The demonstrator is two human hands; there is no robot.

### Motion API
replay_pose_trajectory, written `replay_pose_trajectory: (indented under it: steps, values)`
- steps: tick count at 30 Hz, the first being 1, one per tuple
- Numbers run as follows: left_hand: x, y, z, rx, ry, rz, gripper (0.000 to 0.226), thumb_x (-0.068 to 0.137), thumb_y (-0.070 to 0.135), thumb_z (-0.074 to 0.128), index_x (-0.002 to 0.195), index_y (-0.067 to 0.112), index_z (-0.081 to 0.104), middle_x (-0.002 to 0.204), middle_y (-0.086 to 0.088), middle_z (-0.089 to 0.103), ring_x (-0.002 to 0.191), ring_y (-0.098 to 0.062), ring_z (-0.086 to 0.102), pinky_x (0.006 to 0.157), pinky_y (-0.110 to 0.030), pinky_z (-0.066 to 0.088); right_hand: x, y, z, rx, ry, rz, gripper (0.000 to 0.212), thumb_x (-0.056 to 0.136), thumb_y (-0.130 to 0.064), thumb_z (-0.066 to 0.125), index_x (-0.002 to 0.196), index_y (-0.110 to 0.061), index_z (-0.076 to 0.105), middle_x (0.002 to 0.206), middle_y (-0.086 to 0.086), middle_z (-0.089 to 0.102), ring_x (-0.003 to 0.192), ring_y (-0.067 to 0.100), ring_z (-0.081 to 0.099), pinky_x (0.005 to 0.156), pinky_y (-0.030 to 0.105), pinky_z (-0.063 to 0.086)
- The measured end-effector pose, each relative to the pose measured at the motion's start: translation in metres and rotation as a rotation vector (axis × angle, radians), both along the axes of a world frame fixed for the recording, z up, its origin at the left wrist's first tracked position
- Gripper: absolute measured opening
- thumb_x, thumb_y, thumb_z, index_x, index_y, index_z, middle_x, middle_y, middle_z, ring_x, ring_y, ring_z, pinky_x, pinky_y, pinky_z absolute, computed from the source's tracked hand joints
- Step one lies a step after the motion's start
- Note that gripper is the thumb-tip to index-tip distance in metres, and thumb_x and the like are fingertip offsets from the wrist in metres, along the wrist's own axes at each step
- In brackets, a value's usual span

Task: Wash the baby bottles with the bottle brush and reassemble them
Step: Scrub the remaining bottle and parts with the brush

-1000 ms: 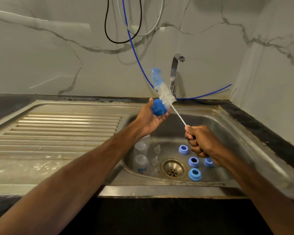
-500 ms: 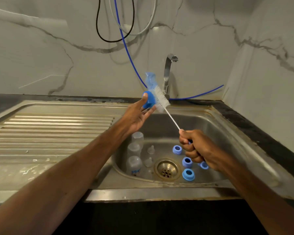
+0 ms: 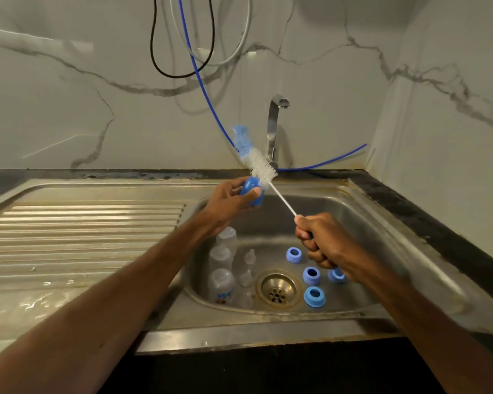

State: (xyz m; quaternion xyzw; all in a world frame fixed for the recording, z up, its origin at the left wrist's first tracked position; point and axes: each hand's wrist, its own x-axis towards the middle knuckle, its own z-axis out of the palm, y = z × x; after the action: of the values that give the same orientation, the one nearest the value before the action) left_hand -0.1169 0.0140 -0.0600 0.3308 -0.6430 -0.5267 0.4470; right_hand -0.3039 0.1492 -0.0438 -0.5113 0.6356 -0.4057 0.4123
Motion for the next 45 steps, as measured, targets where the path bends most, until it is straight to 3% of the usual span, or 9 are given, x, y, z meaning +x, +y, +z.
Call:
replay_pose_trajectory:
  steps: [5,8,12,17,22,30,35,40,45]
  values:
    - [-0.012,0.002,0.001,-0.093,-0.091,0.008,0.040,0.096,0.020,0.071,0.134,0.011,0.062,0.123,-0.011,0.069,0.113,-0.028,0.069,0.093,-0.041,0.060,-0.001,0.002,0.000,-0.019,0.013,0.006,0.044,0.106,-0.030,0.040,0.064,-0.017,0.039,0.053,0.002,0.027,0.041,0.011,0.017,0.040,0.017,0.014]
    - [-0.002,-0.004,0.001,-0.022,0.005,0.039,0.048,0.097,0.013,0.068,0.143,0.013,0.054,0.132,-0.008,0.065,0.116,-0.026,0.067,0.090,-0.037,0.061,-0.002,0.005,-0.001,-0.021,0.064,0.015,0.044,0.105,-0.030,0.041,0.062,-0.018,0.039,0.052,0.001,0.027,0.040,0.011,0.017,0.040,0.017,0.014]
    - [-0.010,0.003,0.001,0.024,-0.036,-0.085,0.043,0.097,0.015,0.067,0.138,0.010,0.054,0.133,-0.013,0.064,0.116,-0.028,0.067,0.087,-0.033,0.061,-0.002,-0.003,0.003,-0.057,0.081,-0.048,0.044,0.103,-0.031,0.042,0.061,-0.019,0.041,0.050,0.000,0.029,0.038,0.010,0.019,0.039,0.015,0.016]
    - [0.010,-0.006,0.014,0.253,0.310,-0.090,0.038,0.103,0.016,0.058,0.138,0.003,0.054,0.135,-0.019,0.059,0.122,-0.035,0.064,0.089,-0.038,0.061,-0.007,0.005,0.000,-0.014,0.056,0.004,0.045,0.104,-0.029,0.041,0.060,-0.020,0.038,0.051,-0.001,0.026,0.041,0.010,0.016,0.041,0.016,0.013]
    - [0.002,-0.001,0.011,0.300,0.186,-0.162,0.034,0.101,0.018,0.061,0.133,0.008,0.058,0.132,-0.020,0.060,0.112,-0.032,0.068,0.092,-0.041,0.060,-0.006,0.001,0.005,-0.006,0.014,0.029,0.044,0.105,-0.031,0.040,0.062,-0.021,0.035,0.051,-0.003,0.024,0.041,0.010,0.015,0.043,0.015,0.011]
    - [0.006,0.004,0.016,0.349,0.192,-0.204,0.042,0.099,0.017,0.063,0.139,0.008,0.055,0.139,-0.025,0.054,0.111,-0.032,0.066,0.088,-0.037,0.060,-0.007,-0.001,0.005,0.012,0.041,0.021,0.044,0.105,-0.032,0.039,0.063,-0.021,0.036,0.053,-0.001,0.024,0.041,0.010,0.015,0.042,0.016,0.012]
    - [0.019,-0.005,0.021,0.366,0.334,-0.126,0.055,0.091,0.022,0.069,0.140,0.005,0.053,0.142,-0.025,0.052,0.111,-0.032,0.068,0.086,-0.035,0.060,-0.012,0.007,0.005,0.049,0.000,0.096,0.046,0.106,-0.034,0.038,0.062,-0.021,0.036,0.055,-0.001,0.023,0.045,0.011,0.014,0.042,0.017,0.010]
    - [0.000,0.005,0.014,0.343,0.143,-0.225,0.053,0.094,0.022,0.068,0.142,0.005,0.052,0.141,-0.025,0.053,0.111,-0.031,0.066,0.087,-0.036,0.060,-0.009,0.000,0.007,0.038,0.002,0.093,0.047,0.106,-0.035,0.038,0.062,-0.021,0.036,0.056,0.000,0.023,0.044,0.010,0.014,0.043,0.017,0.009]
    - [0.010,0.000,0.015,0.347,0.259,-0.157,0.052,0.093,0.025,0.067,0.140,0.009,0.054,0.142,-0.023,0.053,0.115,-0.031,0.064,0.085,-0.032,0.060,-0.016,0.004,0.005,0.045,0.029,0.069,0.046,0.105,-0.035,0.038,0.061,-0.021,0.037,0.055,-0.001,0.025,0.043,0.011,0.015,0.043,0.019,0.010]
